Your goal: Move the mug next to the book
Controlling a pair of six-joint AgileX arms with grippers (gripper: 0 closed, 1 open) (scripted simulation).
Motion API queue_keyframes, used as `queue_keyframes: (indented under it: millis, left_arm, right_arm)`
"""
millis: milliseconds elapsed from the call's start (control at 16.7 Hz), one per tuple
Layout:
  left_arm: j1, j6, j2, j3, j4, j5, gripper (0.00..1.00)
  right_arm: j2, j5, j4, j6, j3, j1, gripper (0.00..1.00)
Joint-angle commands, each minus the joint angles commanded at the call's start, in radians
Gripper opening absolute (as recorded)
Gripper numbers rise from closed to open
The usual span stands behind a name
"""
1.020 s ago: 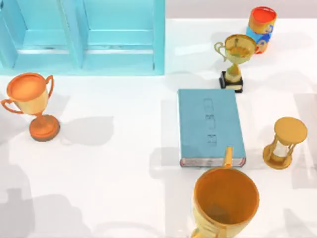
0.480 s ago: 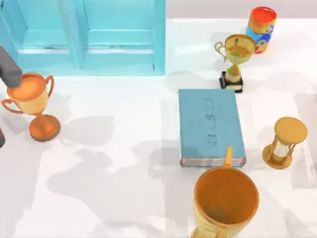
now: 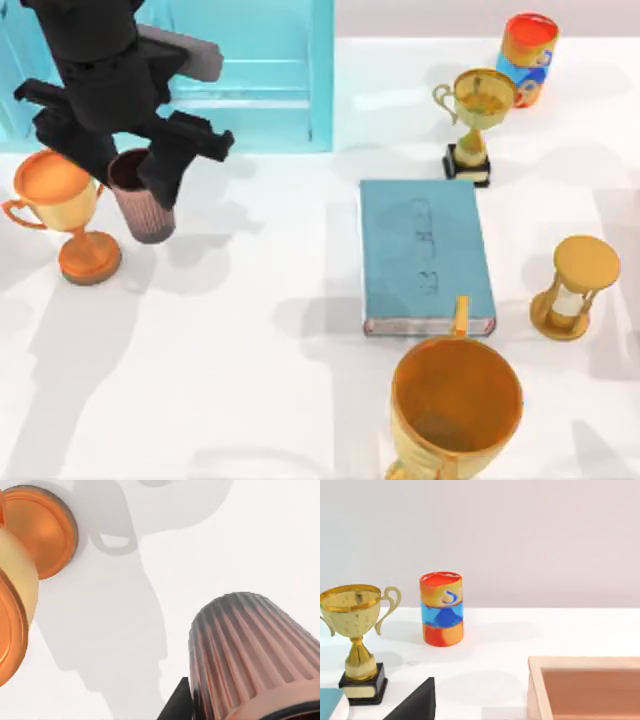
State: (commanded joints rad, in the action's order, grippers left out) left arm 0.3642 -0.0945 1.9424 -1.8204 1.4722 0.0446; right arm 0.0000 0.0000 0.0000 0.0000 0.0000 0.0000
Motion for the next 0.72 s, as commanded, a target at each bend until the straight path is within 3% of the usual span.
queue_keyframes:
  millis: [420, 720]
  left_arm:
    - [0.219, 0.546, 0.209, -0.275, 0.02, -0.026, 0.0]
    - [0.28, 0.707, 0.277, -0.356, 0.019, -0.038, 0.0]
  right_arm:
    - [0.0, 0.0, 0.0, 0.0, 0.0, 0.0, 1.0]
    - [0.0, 0.0, 0.0, 0.0, 0.0, 0.0, 1.0]
